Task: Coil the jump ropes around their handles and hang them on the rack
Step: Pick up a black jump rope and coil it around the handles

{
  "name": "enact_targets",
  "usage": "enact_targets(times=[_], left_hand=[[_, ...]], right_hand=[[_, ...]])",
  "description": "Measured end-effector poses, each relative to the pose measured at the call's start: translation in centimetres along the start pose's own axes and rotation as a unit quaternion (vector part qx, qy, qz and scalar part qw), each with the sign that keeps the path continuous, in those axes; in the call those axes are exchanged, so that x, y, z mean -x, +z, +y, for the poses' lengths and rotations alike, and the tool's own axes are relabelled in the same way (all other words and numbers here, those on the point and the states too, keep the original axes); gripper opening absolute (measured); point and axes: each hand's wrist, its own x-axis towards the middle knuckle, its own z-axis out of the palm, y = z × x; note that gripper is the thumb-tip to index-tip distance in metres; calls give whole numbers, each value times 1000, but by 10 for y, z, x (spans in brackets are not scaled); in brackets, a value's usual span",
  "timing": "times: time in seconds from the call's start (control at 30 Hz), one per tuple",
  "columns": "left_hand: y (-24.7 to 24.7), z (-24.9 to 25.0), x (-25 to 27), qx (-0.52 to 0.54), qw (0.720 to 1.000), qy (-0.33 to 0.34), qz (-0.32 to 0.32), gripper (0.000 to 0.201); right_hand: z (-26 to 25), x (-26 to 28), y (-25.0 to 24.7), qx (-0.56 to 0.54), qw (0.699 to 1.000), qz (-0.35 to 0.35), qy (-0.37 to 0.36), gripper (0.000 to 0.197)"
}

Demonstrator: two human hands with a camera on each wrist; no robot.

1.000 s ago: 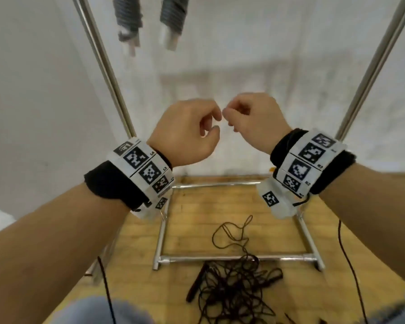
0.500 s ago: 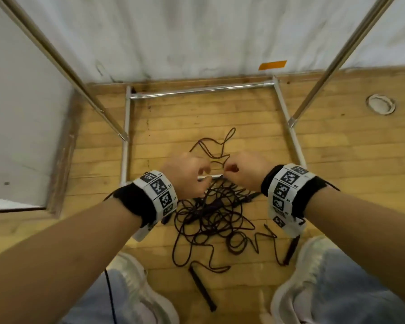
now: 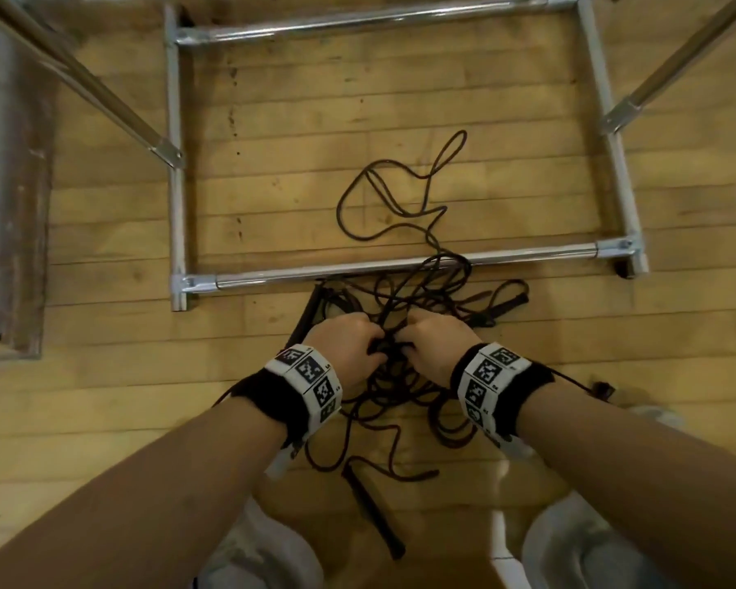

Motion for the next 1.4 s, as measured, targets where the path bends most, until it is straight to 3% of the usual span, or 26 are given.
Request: enact_targets(times=[0.1,0.23,0.4,0.53,0.6,0.7,0.83,0.87,0.93,1.0,1.07,1.13,1.2,1.3,1.4], left_hand=[[1,-2,-1,58,998,-4,40,19],[-32,3,-2,183,975,-32,119,13],[-94,31,12,313,945,6,96,10],[-131,53,26,395,918,8,47,8],[-147,64,35,394,918,-3,45,6],[-169,76,56,337,940,5,59,15],[-210,85,92,359,922,-3,142,17],[-223,89,101,372,911,-3,179,18],[-248,100,122,405,881,13,245,20],[-272,112,143,432,854,40,289,22],[-292,124,166,449,832,68,319,26],[-308,133,187,458,812,90,351,28],[-318,139,203,458,797,101,381,27],[-321,142,217,442,778,89,437,28],[-317,138,223,509,748,71,420,38]], right_hand=[[2,-2,0,-91,993,78,7,21],[-4,0,-36,-249,953,173,24,9],[-29,18,-107,-308,914,263,-23,11],[-54,41,-154,-391,862,316,-63,19],[-68,54,-172,-422,836,340,-87,17],[-92,76,-204,-456,790,387,-134,16],[-111,104,-250,-504,719,456,-144,13],[-114,109,-256,-502,720,461,-127,23],[-119,114,-262,-495,754,422,-91,57],[-131,121,-261,-509,803,296,-95,69],[-145,131,-254,-442,874,167,-116,47],[-159,142,-245,-309,938,119,-102,18],[-167,148,-240,-175,975,117,-66,34],[-179,158,-245,-77,988,133,-19,50],[-180,167,-263,-173,967,184,-12,51]])
